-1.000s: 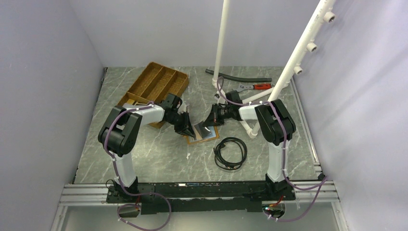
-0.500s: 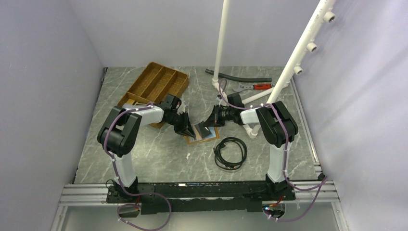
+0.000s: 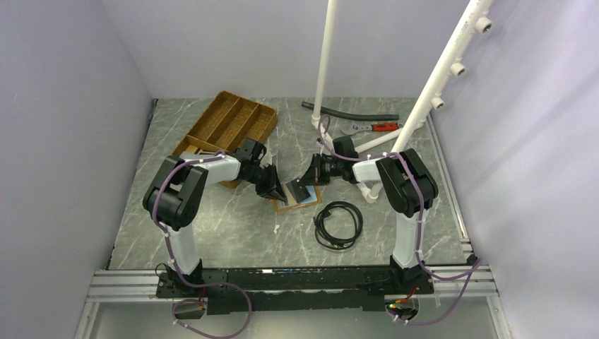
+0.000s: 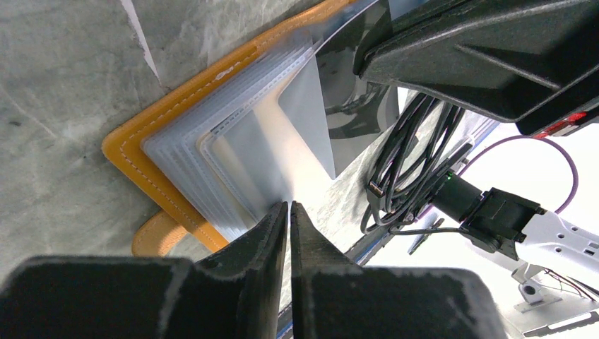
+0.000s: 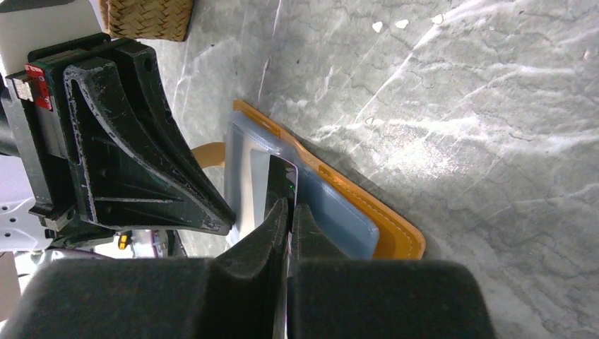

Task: Put the credit cards into the card holder
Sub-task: Insert the credit card into the card holder.

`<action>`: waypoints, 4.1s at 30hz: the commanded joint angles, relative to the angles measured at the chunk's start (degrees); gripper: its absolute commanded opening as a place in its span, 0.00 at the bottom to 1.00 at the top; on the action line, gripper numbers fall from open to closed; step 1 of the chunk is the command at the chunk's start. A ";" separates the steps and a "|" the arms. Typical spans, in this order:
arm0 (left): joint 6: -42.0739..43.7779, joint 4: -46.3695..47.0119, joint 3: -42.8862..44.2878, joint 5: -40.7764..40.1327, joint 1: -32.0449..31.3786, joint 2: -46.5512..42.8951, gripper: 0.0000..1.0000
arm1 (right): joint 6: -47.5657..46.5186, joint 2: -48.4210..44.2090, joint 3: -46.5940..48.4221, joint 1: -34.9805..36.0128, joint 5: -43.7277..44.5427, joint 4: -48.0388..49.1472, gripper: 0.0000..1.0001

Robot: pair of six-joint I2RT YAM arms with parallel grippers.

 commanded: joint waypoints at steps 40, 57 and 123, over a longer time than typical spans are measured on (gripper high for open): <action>-3.36 -1.98 -2.99 -14.93 -2.01 -0.39 0.06 | 15.01 -5.28 -13.61 7.13 20.22 16.28 0.00; 0.64 -7.51 0.82 -17.83 -2.76 0.55 0.05 | -0.94 -10.90 -10.68 6.04 13.15 1.96 0.26; 4.72 -15.72 14.85 -14.76 -4.42 4.96 0.12 | -5.81 -11.80 -8.91 18.47 16.34 3.07 0.56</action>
